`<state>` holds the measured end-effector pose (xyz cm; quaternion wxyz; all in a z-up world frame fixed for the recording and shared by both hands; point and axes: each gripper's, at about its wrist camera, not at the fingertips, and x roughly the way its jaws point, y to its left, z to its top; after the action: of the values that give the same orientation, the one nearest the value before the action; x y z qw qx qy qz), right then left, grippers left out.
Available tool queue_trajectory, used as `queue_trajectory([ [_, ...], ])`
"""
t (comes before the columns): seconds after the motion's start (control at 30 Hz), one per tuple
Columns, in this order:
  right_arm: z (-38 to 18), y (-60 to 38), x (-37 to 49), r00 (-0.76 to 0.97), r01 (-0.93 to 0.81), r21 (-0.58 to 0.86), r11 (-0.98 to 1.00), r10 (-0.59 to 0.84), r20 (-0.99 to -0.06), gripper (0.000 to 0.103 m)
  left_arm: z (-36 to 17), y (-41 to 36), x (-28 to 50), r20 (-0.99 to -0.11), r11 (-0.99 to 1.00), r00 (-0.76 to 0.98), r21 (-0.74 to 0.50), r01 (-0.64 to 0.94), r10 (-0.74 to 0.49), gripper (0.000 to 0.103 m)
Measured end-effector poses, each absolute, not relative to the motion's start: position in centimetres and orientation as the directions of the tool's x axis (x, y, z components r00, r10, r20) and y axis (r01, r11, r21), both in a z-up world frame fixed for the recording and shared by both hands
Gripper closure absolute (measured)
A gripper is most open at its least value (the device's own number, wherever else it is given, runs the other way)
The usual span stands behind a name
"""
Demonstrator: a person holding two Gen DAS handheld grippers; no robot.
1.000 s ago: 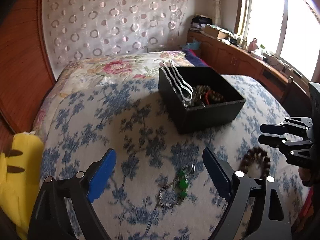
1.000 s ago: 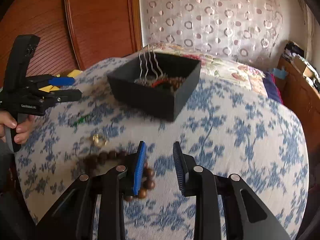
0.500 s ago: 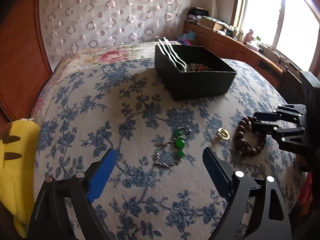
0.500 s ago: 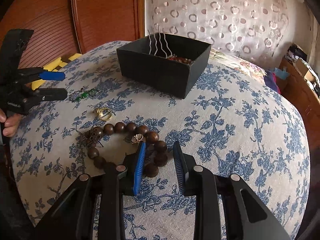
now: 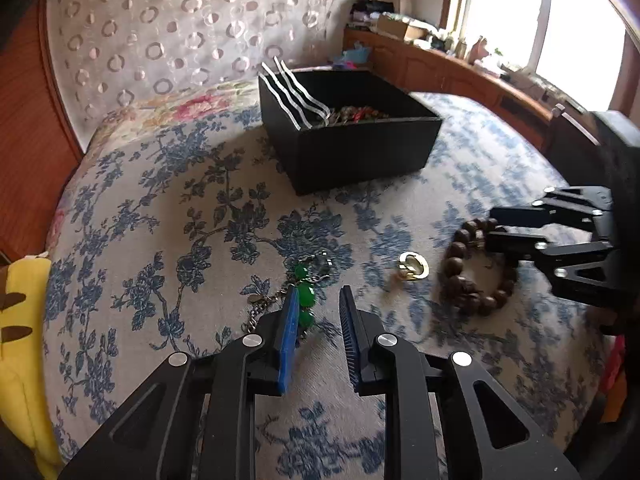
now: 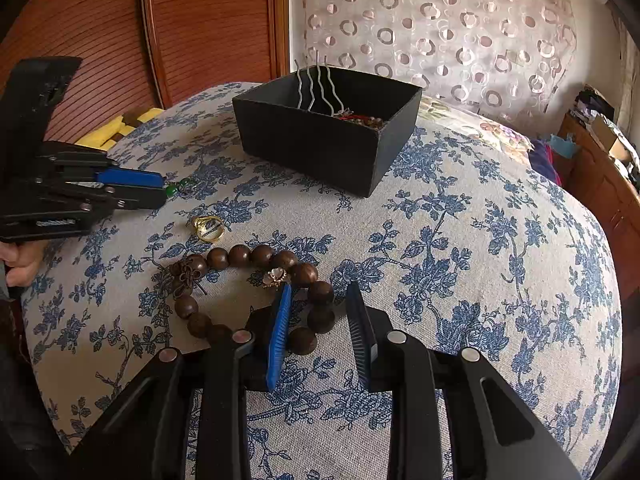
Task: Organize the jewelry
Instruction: 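Move both grippers back and grasp the green pendant chain with the left gripper, then grasp the dark bead bracelet with the right gripper while the left holds the pendant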
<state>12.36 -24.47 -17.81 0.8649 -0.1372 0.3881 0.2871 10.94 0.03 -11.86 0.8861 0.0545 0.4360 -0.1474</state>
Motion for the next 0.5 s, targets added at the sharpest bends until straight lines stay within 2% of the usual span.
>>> queue_trajectory([
  [0.27,-17.83,-24.44,12.32,0.534,-0.603,-0.014,0.797,0.390,-0.750,0.072,-12.04,-0.42,11.53,-0.787,0.955,0.591,0.007,0.296,-0.177,0.084],
  [0.37,-17.86,-24.43,12.29,0.535,-0.603,-0.017,0.797,0.389,-0.750,0.072,-12.05,-0.43,11.40,-0.783,0.953,0.596,0.013,0.303,-0.178,0.092],
  [0.4,-17.83,-24.45,12.31,0.534,-0.603,-0.014,0.797,0.391,-0.750,0.073,-12.02,-0.42,11.36,-0.783,0.953,0.596,0.013,0.303,-0.179,0.093],
  [0.47,-17.87,-24.47,12.33,0.536,-0.599,-0.015,0.800,0.387,-0.750,0.079,-11.86,-0.22,11.24,-0.781,0.952,0.594,0.001,0.305,-0.190,0.093],
  [0.5,-17.86,-24.44,12.28,0.536,-0.600,-0.015,0.800,0.388,-0.750,0.088,-11.71,-0.01,11.07,-0.775,0.952,0.599,-0.009,0.305,-0.200,0.093],
])
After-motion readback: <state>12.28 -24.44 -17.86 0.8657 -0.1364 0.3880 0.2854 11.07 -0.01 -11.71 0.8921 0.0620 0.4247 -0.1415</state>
